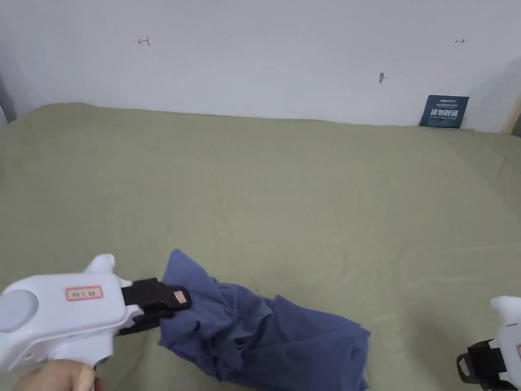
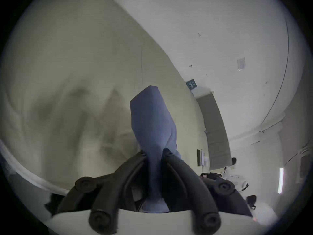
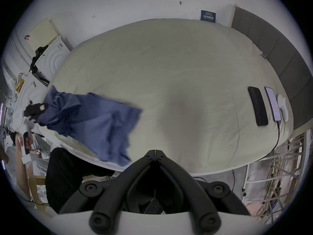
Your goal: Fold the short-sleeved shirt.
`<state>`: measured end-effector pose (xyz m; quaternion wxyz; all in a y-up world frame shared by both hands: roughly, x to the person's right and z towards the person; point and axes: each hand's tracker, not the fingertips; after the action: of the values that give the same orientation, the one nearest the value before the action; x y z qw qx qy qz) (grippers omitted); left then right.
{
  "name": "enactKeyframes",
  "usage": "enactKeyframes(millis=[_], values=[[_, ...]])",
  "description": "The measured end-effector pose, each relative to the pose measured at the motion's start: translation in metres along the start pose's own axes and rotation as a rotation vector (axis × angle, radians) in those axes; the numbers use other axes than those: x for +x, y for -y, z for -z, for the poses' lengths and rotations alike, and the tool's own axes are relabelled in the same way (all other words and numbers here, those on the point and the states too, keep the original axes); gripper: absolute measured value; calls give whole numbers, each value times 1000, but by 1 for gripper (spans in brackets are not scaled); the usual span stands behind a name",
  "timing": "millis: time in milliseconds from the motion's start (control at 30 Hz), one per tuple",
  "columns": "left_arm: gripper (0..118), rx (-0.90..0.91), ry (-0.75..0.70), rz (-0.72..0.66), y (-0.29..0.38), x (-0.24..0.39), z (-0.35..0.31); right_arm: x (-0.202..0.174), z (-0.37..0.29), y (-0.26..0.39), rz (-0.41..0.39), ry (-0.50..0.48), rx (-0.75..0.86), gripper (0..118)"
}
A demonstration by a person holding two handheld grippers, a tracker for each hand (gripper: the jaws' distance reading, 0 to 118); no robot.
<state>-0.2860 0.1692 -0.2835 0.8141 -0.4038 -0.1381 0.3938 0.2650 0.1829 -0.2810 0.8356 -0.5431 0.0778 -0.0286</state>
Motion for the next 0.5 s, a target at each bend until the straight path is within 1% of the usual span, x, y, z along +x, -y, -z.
enactKeyframes(millis=[67,133,233,400,500], values=[[13,11,-26,62,-2,21,-16,-3,3,-3,2,-7,0,0],[13,17,-98,156,-1,44,-21,-7,7,-6,-8,-10,-5,0],[13,-26,-136,245,12,79,-4,-11,10,-9,-20,-19,-11,0],[13,-167,-152,408,50,127,69,-8,10,-6,-18,-21,-16,0],[13,-258,-183,481,70,139,124,-1,9,-1,-5,-15,-20,0]])
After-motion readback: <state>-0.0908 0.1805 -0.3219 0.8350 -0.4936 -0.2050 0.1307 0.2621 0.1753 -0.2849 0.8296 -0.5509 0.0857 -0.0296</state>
